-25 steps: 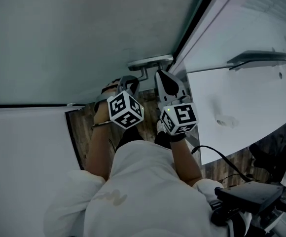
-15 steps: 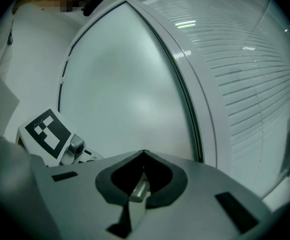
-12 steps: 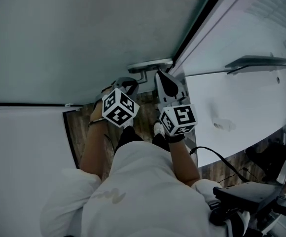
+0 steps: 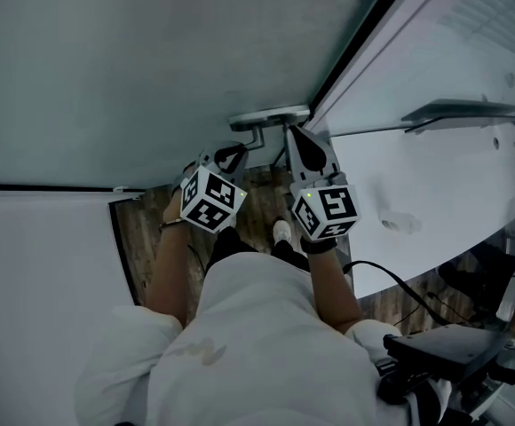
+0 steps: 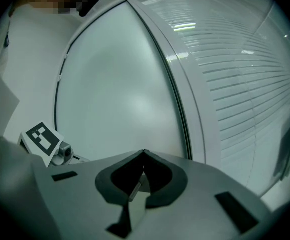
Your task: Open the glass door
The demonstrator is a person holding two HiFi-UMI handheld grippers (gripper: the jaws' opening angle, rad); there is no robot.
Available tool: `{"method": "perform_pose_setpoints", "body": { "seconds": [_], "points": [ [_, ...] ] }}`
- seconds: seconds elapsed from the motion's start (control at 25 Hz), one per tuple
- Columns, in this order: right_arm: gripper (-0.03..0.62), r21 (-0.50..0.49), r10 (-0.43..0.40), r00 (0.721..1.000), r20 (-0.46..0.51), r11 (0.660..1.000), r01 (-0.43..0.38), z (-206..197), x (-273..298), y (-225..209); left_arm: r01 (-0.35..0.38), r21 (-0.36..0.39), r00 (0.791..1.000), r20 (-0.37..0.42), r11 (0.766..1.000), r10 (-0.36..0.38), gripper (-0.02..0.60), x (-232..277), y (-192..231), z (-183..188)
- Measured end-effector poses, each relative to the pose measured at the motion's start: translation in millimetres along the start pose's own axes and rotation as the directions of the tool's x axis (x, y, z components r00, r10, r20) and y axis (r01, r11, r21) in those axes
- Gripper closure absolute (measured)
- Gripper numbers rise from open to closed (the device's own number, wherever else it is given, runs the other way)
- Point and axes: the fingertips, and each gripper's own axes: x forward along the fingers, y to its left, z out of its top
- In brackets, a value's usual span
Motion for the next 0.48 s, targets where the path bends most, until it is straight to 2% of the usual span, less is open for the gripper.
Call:
{"method": "perform_pose_setpoints", "body": {
  "seconds": [0.2,0.32,0.48],
  "points": [
    [0.594,-0.017,-0.014,1.0,0.013,1.0,0.014,4.5,-2.6,-10.9,0.001,0.057,0.999,-0.035,0.998,0.001,0.561,2.6,-3.4,-5.2],
    [0.594,-0.022,-0.028,0.999,0.03,0.999,0.028,10.8,-5.0,-18.1,0.02,0.063,0.999,-0.043,0.998,-0.018,0.561,2.7,-4.5,-6.5],
    [0.594,-0.022,-0.038,0.998,0.048,0.999,0.039,18.2,-4.2,-23.0,0.004,0.093,0.999,-0.049,0.996,0.0,0.563,2.6,-6.1,-7.2]
  ]
}}
